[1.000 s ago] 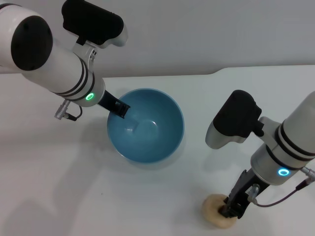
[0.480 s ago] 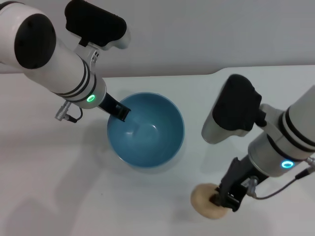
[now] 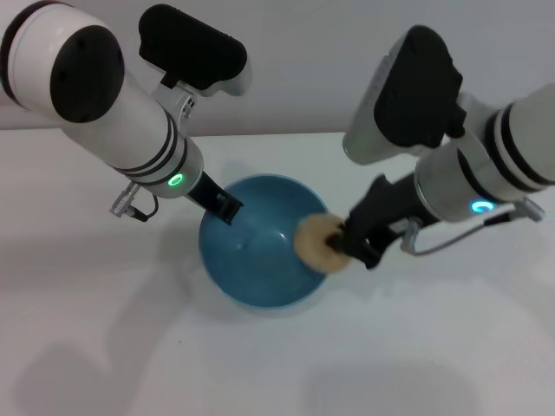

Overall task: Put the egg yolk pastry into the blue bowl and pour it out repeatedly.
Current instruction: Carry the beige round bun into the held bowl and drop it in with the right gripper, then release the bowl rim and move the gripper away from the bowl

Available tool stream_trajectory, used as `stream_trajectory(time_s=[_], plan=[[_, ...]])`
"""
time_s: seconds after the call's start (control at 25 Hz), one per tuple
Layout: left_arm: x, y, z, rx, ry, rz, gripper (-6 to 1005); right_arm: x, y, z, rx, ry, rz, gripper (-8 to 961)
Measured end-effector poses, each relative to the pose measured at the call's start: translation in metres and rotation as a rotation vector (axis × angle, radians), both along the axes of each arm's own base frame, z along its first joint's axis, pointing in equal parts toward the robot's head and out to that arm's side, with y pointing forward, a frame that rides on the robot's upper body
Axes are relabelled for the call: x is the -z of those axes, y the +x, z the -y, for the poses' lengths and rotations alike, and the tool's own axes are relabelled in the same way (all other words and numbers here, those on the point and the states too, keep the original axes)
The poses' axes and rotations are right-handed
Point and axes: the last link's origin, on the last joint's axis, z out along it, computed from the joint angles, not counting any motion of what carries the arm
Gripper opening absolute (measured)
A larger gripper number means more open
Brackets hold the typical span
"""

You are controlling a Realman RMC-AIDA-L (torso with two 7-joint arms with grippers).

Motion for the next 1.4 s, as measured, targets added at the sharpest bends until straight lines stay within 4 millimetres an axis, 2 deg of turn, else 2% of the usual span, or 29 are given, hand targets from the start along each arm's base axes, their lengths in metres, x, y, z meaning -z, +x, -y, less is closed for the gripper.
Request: stream_trajectory(time_s=[0.24,0.6,0.8,1.0,1.12,1.28,1.4], plan=[[0.002,0.006,0.001,0.006,-0.017,-0.008,6,0.001,-0.010,-0.011,-0.061,0.068,-0.056,10],[0.007,0.017,0.003,0.019,-0.039,0.016,5,0.011,-0.006,-0.013,-0.047,0.029,-0.094,7],[0.009,0.021,0.003,0.032,-0.048,0.009,5,0.010,-0.004,-0.012,-0.057,0.026,-0.098,31],[0.010,0.021,0.003,0.032,-0.049,0.008,6,0.004,-0.003,-0.014,-0.053,0.043,-0.104,223],[0.009,0.021,0.004,0.026,-0.053,0.004,7,-0.012,-0.004,-0.019,-0.047,0.108,-0.144,423],[0.008,0.019,0.007,0.007,-0.073,-0.019,8,-0.046,0.005,-0.034,0.002,0.273,-0.237,499],[0.008,0.018,0.008,0.006,-0.084,-0.036,8,-0.069,0.025,-0.044,0.061,0.399,-0.285,536]])
